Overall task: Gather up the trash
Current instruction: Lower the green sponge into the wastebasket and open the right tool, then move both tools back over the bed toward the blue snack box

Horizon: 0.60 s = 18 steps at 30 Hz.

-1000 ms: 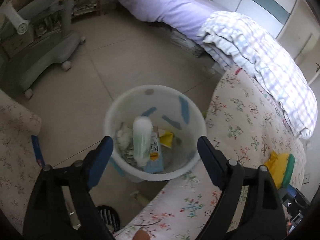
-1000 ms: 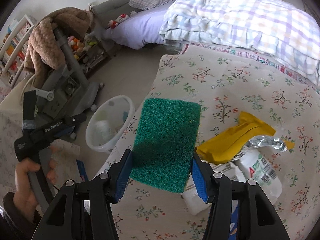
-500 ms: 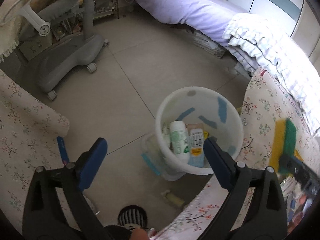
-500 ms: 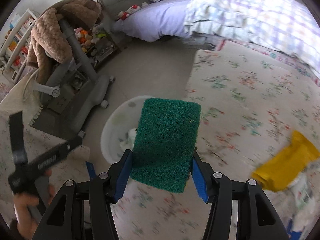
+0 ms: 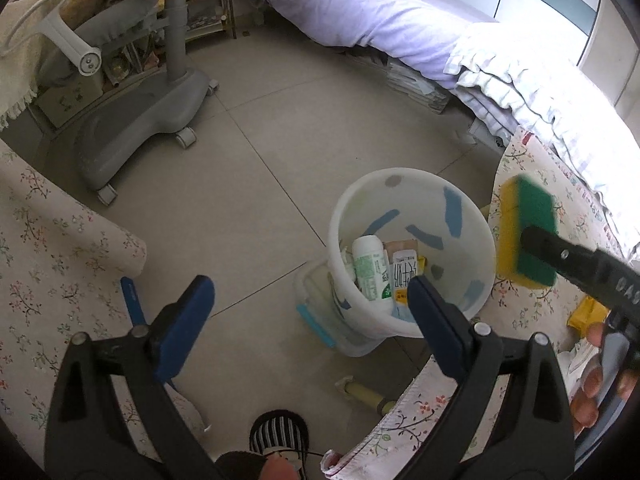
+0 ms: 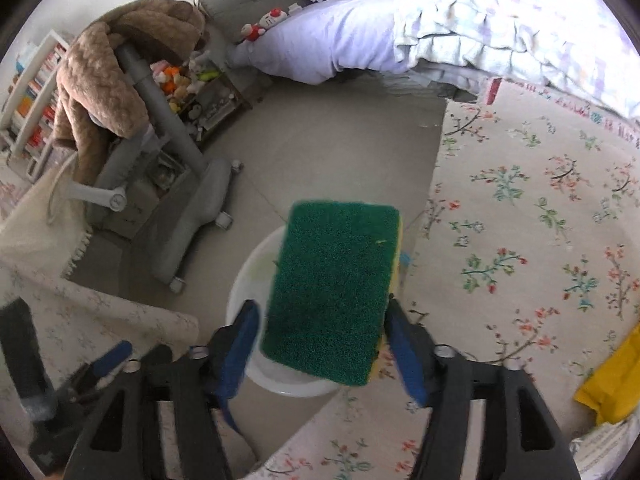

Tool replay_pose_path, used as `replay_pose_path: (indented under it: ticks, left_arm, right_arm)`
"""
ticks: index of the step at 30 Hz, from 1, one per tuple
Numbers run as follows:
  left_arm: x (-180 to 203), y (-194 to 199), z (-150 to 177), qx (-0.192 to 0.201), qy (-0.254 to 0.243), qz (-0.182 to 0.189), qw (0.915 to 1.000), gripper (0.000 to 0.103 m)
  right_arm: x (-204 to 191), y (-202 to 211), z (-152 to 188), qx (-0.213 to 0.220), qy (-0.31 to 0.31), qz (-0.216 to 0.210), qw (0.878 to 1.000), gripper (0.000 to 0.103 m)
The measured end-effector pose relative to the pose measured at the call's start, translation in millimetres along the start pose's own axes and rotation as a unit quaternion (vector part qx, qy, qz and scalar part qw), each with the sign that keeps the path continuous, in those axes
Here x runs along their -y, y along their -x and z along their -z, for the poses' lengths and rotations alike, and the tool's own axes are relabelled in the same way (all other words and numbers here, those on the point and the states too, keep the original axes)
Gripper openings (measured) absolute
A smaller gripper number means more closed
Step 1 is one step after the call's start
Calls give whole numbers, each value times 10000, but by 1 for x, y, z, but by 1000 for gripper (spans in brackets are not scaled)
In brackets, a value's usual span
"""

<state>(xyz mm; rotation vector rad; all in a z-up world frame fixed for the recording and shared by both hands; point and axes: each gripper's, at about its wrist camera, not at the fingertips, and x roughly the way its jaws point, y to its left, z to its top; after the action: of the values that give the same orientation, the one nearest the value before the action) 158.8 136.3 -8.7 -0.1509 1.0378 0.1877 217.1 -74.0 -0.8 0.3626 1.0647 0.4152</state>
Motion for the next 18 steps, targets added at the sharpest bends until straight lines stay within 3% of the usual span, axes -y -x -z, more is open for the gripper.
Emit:
replay_pose_path:
  ticks: [1,9,18]
  left_arm:
    - [1,0,0,-4,-3,7,10000,97]
    - [7,4,2,23,-46,51,10000,97]
    - [29,11,6,42,-314,187,9993,97]
  right_arm:
    - [1,2,-1,41,-52,3,10000,82]
    - [6,18,5,32,26,230,9997,82]
    - [31,72,28,63,360,815,9960,82]
